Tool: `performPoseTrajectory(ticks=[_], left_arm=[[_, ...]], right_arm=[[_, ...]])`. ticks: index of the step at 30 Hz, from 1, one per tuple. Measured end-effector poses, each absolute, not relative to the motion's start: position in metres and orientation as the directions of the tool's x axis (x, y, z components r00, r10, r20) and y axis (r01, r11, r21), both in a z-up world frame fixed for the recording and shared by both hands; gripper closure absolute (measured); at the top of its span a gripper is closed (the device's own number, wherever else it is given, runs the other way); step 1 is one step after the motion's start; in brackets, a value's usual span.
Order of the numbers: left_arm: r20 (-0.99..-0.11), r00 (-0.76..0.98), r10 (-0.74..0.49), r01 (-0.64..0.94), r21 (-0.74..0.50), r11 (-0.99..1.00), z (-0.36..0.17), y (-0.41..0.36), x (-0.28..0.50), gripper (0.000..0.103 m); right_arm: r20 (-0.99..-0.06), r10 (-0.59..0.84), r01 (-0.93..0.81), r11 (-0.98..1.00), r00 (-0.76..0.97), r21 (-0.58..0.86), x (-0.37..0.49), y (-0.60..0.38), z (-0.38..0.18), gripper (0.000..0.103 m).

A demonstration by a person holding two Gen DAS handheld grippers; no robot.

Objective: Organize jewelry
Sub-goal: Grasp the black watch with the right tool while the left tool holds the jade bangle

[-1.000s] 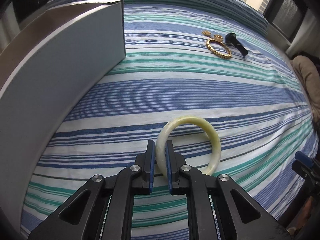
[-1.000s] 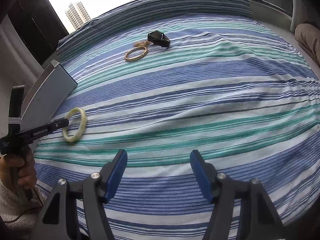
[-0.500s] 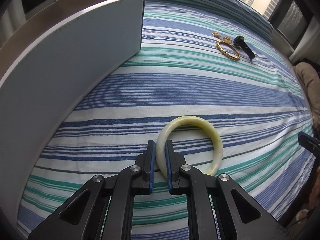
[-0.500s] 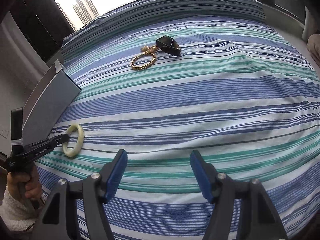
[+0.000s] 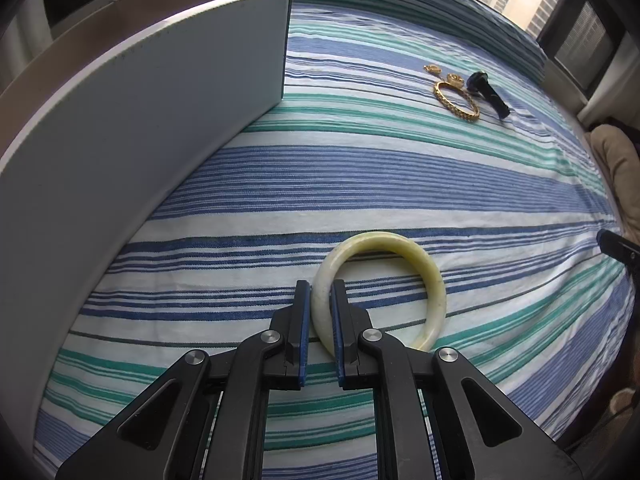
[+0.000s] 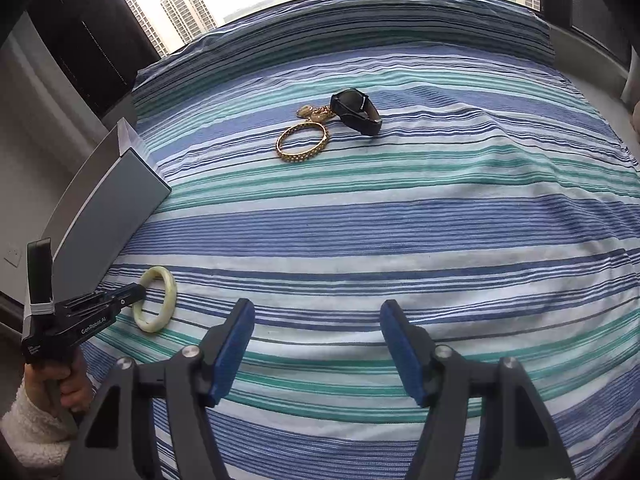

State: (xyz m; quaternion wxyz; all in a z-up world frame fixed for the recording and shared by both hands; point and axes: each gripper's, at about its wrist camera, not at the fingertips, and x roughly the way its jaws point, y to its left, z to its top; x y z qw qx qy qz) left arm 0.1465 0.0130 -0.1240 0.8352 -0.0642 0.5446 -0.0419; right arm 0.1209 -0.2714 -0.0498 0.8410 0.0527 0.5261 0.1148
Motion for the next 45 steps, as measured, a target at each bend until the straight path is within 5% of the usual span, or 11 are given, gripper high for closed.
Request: performPoseTrajectory(ticks=[13, 25, 26, 29, 45], left_arm=[[-0.910, 0.396, -0.119, 0.010, -0.125, 0.992, -0.124, 0.010, 0.147, 0.095], [-0.915, 0.388, -0.110, 0.014, -0.114, 0.993, -0.125, 0.006, 0.149, 0.095], [-0.915, 0.388, -0.112, 0.012, -0.117, 0.993, -0.125, 0.007, 0.149, 0.095], [-0.914, 0.389, -0.118, 0.013, -0.122, 0.992, -0.125, 0.007, 0.148, 0.095], [-0.908, 0.400, -0.125, 0.014, -0.130, 0.991, -0.126, 0.009, 0.144, 0.095]], right_arm=[[-0.837, 0.245, 0.032, 0.954, 0.490, 0.298, 0.257, -0.354, -0.027, 0.037], [-0.892, 0.152, -0.318, 0.948, 0.426, 0.010, 0.335, -0.234, -0.083, 0.037], [-0.897, 0.129, -0.331, 0.944, 0.422, -0.019, 0.337, -0.228, -0.088, 0.039], [-0.916, 0.096, -0.348, 0.936, 0.389, -0.050, 0.339, -0.221, -0.099, 0.083], [-0.968, 0.076, -0.465, 0.884, 0.239, -0.045, 0.184, -0.233, -0.071, 0.088]])
